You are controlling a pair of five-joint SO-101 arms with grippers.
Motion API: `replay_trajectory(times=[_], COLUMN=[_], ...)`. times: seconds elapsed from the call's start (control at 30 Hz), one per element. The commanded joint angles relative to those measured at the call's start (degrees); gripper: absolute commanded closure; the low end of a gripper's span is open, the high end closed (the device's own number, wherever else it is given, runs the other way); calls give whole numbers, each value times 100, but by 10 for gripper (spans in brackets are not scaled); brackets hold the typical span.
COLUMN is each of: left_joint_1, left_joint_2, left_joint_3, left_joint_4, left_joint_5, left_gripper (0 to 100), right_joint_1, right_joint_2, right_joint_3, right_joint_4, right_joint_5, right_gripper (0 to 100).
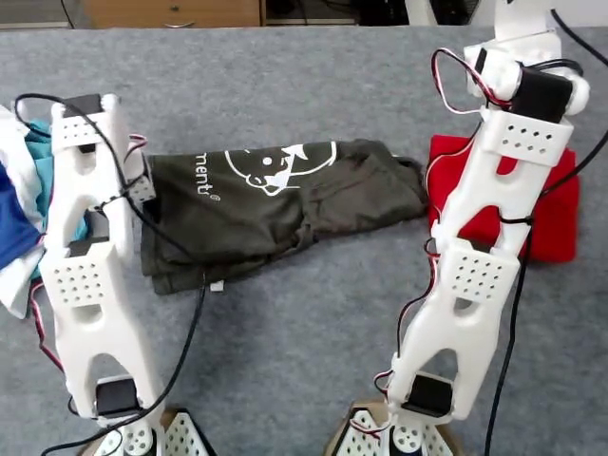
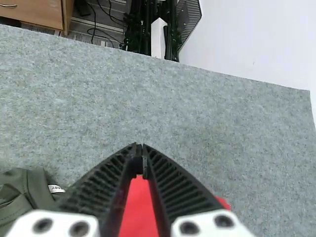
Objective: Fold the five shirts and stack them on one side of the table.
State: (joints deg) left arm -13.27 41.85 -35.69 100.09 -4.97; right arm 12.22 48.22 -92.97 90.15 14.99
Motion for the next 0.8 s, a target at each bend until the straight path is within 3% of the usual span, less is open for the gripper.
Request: replay_trajectory(times=[0.0, 0.23, 0.43, 0.77], left_joint_1=[229, -18, -352, -237], left_joint_2=[-330, -127, -268, 4], left_joint_3=[141, 527, 193, 185], left_joint_4=[-211, -870, -316, -273], left_joint_5=[-44, -26, -70, -316], left_gripper=[842, 842, 737, 740], right_joint_1=[48, 75, 75, 66], right_joint_2=[-180, -180, -171, -171], right_joint_3=[-259, -259, -259, -259], right_joint_4=[-105, -105, -114, -114], right_joint_5=[149, 193, 193, 193], right_gripper=[994, 994, 994, 994])
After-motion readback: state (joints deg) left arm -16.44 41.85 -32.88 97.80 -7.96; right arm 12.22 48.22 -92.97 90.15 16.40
